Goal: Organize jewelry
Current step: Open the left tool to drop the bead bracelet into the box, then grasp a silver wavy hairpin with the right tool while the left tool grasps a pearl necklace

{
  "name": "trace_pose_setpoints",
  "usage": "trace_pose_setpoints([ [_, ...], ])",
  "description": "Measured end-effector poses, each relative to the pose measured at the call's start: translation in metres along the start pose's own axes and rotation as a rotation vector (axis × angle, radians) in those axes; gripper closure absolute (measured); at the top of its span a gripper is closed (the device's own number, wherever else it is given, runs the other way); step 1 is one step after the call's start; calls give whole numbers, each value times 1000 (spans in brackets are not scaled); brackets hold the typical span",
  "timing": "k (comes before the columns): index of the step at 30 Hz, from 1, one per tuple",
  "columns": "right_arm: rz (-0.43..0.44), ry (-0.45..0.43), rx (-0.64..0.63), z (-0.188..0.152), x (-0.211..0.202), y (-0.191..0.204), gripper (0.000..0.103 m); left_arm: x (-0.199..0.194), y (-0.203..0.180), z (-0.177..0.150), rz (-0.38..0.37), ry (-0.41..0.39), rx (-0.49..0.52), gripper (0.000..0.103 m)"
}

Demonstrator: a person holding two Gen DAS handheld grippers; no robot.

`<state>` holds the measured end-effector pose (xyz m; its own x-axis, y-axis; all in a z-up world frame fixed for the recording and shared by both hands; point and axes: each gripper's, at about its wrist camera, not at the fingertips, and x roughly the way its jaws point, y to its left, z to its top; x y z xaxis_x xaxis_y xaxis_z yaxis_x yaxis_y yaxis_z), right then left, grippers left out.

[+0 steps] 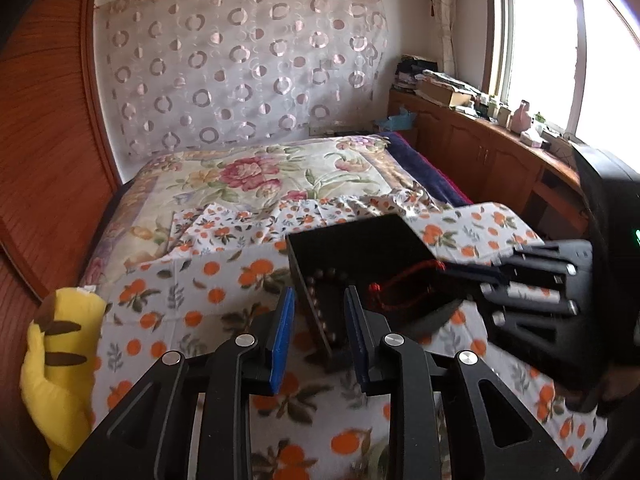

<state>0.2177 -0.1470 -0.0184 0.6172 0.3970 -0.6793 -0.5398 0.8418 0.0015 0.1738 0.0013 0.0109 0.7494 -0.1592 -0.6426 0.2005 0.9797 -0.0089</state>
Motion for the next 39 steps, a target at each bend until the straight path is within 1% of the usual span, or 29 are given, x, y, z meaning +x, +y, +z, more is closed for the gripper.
trace_pose_setpoints([
  [1, 0, -1, 4, -1, 0, 0, 78, -3, 0, -6, -4, 1, 3, 78],
  [2, -2, -8, 10, -2, -2, -1, 63, -6, -1, -11, -3, 0, 5, 74],
  [3, 0, -15, 15, -4, -4, -2, 60, -9, -2, -16, -4, -4, 7, 70],
  [7, -12, -33, 16, -15, -20, -5, 61, -18, -10, -37, -26, 7, 21, 68],
  [11, -1, -42, 19, -35, -42, -3, 61, -25, -17, -61, -45, 17, 35, 58],
  [16, 7, -37, 19, -63, -65, 4, 61, -31, -21, -90, -67, 47, 28, 56],
  [17, 20, -36, 27, -70, -71, 6, 61, -32, -21, -96, -71, 55, 22, 56],
  [20, 40, -33, 32, -85, -80, 13, 60, -37, -20, -107, -63, 65, 20, 56],
  [22, 47, -30, 28, -92, -83, 20, 60, -41, -19, -110, -54, 63, 17, 53],
  [23, 51, -28, 29, -96, -85, 23, 60, -42, -18, -111, -56, 63, 13, 50],
  [25, 74, -19, 36, -105, -87, 28, 60, -45, -17, -115, -57, 64, 6, 49],
  [29, 102, 21, 11, -123, -88, 46, 60, -52, -17, -120, -45, 57, 4, 48],
  [31, 109, 39, -10, -128, -85, 54, 56, -55, -17, -121, -48, 53, 1, 45],
  [32, 118, 51, -24, -131, -83, 60, 45, -56, -17, -121, -47, 50, 1, 42],
  [33, 116, 58, -35, -132, -81, 64, 37, -57, -18, -122, -44, 45, 5, 42],
  [35, 109, 70, -59, -133, -77, 70, 35, -59, -19, -123, -40, 42, 6, 42],
  [37, 118, 95, -66, -132, -71, 75, 31, -60, -18, -123, -41, 41, 6, 42],
  [38, 121, 106, -72, -131, -69, 77, 26, -60, -19, -123, -40, 41, 7, 42],
  [39, 120, 117, -89, -130, -66, 80, 25, -60, -19, -123, -38, 41, 8, 42],
])
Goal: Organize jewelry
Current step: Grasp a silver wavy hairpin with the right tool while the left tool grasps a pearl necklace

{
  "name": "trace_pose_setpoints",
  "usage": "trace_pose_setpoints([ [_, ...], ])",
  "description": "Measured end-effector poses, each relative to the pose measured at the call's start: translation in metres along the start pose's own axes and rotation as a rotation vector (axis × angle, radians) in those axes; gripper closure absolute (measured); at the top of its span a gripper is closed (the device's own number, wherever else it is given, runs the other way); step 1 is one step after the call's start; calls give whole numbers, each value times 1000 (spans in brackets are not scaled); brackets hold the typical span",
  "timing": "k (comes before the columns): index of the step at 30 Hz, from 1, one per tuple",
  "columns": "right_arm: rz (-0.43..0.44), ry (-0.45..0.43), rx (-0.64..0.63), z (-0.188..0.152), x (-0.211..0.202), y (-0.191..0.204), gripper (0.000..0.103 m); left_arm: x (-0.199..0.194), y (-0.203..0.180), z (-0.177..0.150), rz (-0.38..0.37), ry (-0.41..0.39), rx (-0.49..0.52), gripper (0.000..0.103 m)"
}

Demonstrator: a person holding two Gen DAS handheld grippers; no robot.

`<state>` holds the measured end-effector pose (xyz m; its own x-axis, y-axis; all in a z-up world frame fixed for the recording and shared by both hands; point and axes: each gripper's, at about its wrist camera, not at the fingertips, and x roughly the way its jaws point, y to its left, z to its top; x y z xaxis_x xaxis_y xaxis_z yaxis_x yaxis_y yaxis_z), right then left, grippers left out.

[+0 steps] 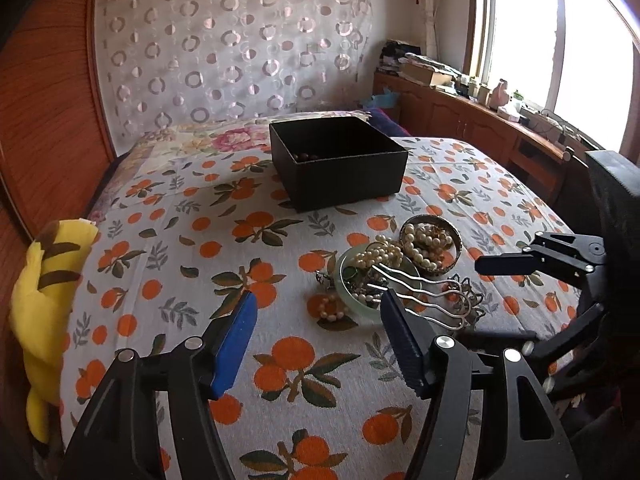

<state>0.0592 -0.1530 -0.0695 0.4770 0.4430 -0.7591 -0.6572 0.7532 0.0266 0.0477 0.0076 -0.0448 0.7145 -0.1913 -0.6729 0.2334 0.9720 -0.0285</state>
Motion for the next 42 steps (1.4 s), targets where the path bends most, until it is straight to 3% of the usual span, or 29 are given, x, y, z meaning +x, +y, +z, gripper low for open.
trace_pose_setpoints([
  [7, -36, 54, -35, 6, 19, 7, 25, -3, 0, -1, 3, 1, 0, 42],
  [8, -31, 59, -36, 6, 20, 6, 28, -3, 0, -1, 3, 3, -1, 42],
  [9, -31, 59, -38, 6, 20, 6, 38, -3, 0, -1, 1, 5, -1, 42],
  [12, -24, 60, -44, 3, 16, 5, 44, -1, -1, -3, -3, 12, -2, 42],
  [25, -98, 52, 19, -30, -19, -40, 45, 17, -14, 4, -47, 42, 28, 42],
  [29, -122, 35, 44, -33, -25, -53, 45, 26, -21, 12, -85, 55, 47, 60],
  [33, -122, 19, 51, -35, -27, -55, 45, 41, -26, 21, -108, 79, 59, 69],
  [42, -119, 13, 66, -36, -25, -56, 45, 64, -28, 28, -141, 131, 47, 71],
])
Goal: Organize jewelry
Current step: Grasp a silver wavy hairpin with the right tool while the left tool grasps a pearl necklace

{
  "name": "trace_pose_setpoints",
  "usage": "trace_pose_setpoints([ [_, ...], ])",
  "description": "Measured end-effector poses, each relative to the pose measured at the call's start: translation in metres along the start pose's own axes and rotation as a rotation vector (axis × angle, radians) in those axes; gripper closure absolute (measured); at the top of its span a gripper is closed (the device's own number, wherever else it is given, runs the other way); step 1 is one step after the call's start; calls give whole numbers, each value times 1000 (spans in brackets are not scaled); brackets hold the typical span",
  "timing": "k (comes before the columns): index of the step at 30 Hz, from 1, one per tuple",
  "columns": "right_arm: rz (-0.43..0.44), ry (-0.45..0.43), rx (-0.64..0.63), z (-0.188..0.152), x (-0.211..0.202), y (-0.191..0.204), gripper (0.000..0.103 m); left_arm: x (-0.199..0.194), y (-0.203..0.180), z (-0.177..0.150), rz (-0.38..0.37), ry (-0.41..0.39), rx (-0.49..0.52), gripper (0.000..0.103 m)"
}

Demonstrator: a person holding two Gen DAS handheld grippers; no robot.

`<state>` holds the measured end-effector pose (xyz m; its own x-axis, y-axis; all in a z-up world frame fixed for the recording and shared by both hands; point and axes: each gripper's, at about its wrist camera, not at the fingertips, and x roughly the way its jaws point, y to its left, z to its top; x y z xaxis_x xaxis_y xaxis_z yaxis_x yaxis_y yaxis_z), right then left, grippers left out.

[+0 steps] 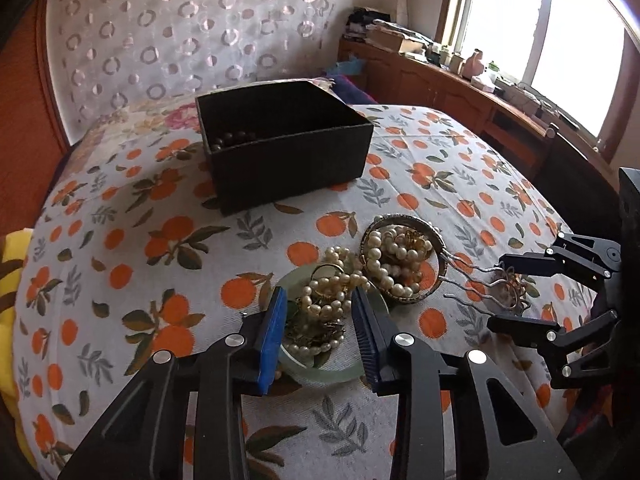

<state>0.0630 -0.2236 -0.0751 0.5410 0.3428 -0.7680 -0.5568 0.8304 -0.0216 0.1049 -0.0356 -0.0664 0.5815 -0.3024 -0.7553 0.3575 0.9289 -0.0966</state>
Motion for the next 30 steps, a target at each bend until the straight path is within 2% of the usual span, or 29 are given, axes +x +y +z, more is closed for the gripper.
trace_pose_setpoints([
  [4, 0, -2, -1, 0, 0, 0, 45, 5, 1, 1, -8, 4, -13, 75],
  [6, 0, -2, 1, 0, 0, 0, 45, 3, 2, 2, -12, -2, -19, 91],
  [7, 0, -2, 0, 0, 0, 1, 45, 1, 2, 2, -13, -7, -18, 92],
  [8, -2, -1, -2, 0, 0, 0, 45, 0, 1, 3, -12, -15, -15, 99],
  [17, -18, -23, 1, 2, -5, 2, 45, -34, -2, 17, 1, -115, -18, 99],
  [23, -24, -54, -2, 11, -15, 1, 45, -67, -6, 41, 2, -198, -4, 99],
  [30, -32, -95, 2, 27, -25, -4, 45, -92, -7, 65, 12, -258, 3, 99],
])
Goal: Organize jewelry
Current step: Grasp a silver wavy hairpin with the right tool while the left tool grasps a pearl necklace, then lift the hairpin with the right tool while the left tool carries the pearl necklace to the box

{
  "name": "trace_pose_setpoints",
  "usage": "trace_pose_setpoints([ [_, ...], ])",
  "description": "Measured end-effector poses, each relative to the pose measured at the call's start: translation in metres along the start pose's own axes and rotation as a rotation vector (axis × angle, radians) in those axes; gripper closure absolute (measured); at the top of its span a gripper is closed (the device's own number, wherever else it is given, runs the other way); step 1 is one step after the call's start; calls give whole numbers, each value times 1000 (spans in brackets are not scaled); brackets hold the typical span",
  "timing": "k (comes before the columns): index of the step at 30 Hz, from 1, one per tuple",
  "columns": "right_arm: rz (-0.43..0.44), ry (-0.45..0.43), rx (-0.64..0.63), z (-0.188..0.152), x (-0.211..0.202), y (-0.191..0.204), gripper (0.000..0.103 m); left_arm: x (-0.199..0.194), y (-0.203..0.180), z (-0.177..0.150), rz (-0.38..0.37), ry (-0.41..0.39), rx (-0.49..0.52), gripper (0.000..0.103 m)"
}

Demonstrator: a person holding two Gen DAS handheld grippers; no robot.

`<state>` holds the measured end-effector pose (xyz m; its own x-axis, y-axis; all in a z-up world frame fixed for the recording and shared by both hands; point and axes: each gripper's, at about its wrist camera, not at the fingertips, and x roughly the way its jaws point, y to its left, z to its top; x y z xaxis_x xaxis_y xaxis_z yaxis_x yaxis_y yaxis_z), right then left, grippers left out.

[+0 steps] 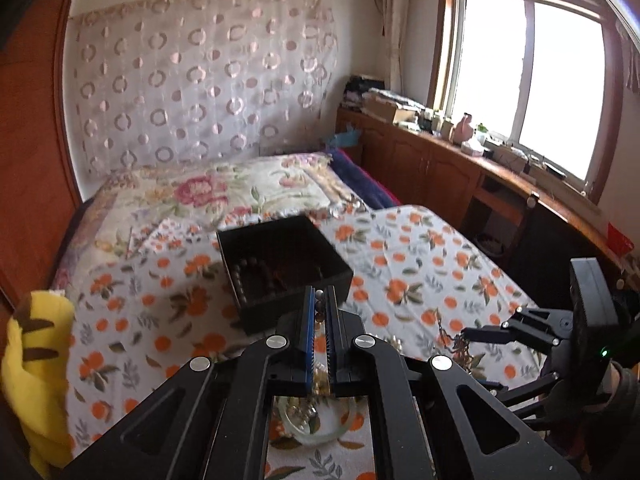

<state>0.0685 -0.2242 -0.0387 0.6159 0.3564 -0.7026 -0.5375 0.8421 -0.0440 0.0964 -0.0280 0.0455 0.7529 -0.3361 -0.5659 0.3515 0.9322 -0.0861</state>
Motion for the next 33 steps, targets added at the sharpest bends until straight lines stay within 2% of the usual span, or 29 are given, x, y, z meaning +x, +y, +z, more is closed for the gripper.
trace_pose_setpoints([
  [20, -8, -71, -21, 47, -5, -5, 45, -36, -4, 75, 47, -127, 49, 99],
  [33, -12, -75, -33, 74, 11, -10, 45, -35, 3, 116, 92, -162, 56, 99],
])
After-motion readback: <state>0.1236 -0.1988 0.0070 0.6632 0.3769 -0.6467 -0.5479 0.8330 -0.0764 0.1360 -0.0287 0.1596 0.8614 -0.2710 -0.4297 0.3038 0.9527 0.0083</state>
